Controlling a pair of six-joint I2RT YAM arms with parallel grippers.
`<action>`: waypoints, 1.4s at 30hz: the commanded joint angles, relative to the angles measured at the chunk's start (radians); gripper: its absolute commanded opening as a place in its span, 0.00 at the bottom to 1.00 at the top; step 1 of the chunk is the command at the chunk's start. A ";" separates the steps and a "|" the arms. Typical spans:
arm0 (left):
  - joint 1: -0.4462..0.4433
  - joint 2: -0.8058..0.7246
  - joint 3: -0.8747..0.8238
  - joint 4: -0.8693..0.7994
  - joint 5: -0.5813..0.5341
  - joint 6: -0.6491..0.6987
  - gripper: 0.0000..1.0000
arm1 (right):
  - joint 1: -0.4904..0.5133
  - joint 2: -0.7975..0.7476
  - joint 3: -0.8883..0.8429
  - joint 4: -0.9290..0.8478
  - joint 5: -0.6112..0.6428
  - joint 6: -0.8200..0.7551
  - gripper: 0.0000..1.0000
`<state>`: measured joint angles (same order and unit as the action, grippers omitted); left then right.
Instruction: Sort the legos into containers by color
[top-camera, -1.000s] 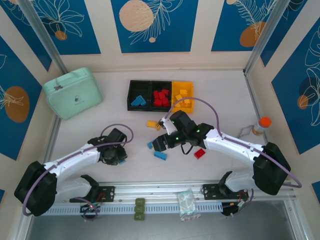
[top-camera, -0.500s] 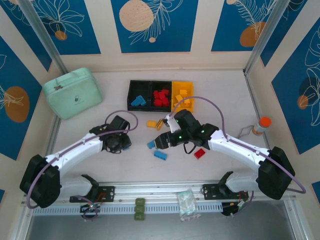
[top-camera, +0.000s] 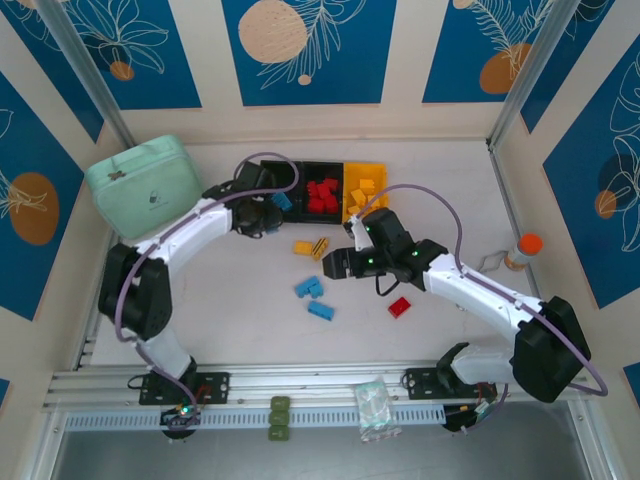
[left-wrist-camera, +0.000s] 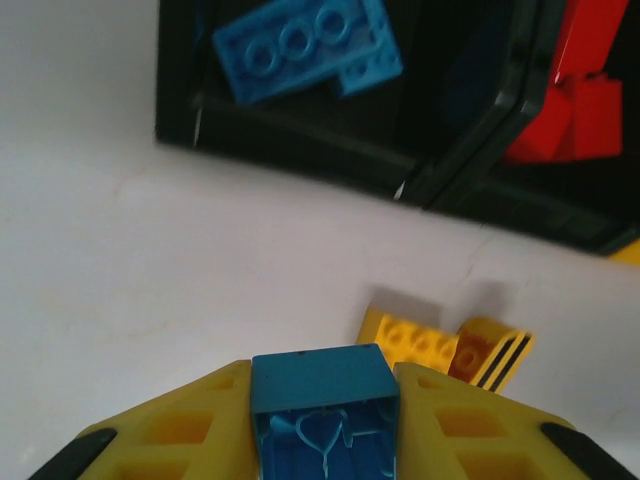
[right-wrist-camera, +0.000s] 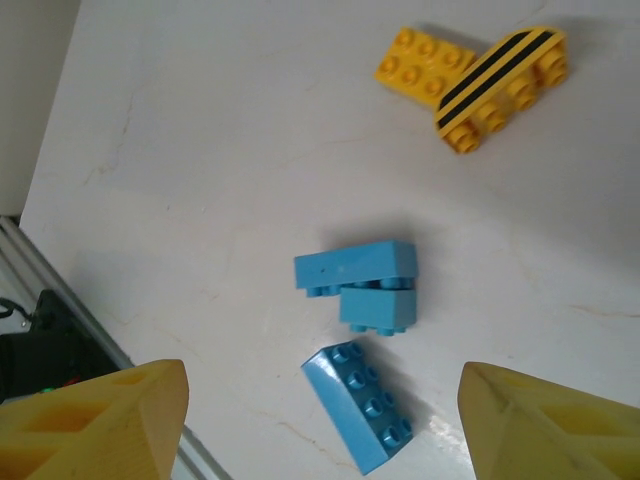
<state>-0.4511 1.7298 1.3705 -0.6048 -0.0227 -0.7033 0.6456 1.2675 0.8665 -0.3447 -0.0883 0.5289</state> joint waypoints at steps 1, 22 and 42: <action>0.024 0.086 0.117 -0.043 0.038 0.067 0.33 | -0.029 0.023 0.062 -0.007 0.007 0.005 0.72; 0.081 0.628 0.867 -0.279 0.027 0.097 0.34 | -0.104 0.108 0.175 -0.066 0.027 0.011 0.72; 0.063 0.477 0.796 -0.256 0.061 0.138 0.53 | -0.133 0.035 0.128 -0.097 0.030 0.011 0.72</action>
<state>-0.3820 2.3466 2.1994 -0.8528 0.0051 -0.6056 0.5163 1.3499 1.0115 -0.4126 -0.0605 0.5323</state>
